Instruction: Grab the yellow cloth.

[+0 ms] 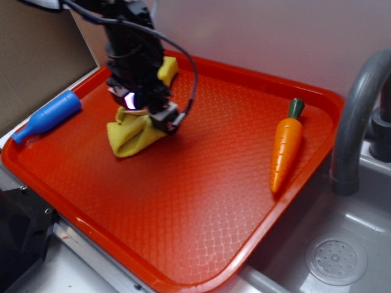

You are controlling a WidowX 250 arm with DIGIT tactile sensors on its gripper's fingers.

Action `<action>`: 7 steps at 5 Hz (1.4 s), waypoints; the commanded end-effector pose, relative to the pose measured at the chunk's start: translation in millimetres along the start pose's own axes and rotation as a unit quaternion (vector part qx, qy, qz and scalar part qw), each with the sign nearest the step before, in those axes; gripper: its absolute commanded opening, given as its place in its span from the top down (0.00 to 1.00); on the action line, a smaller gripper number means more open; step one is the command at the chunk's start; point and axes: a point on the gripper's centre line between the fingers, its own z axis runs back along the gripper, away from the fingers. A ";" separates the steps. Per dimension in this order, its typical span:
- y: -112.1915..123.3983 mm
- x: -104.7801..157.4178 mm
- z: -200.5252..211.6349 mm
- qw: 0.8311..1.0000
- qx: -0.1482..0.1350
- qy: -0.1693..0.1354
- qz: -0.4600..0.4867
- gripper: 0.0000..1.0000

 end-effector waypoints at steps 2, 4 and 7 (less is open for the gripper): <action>11.5 7.8 -16.3 1.000 0.012 -0.026 0.014 1.00; 18.5 14.3 22.9 1.000 0.019 -0.008 0.010 1.00; 31.8 5.9 172.2 0.998 -0.047 0.026 -0.017 1.00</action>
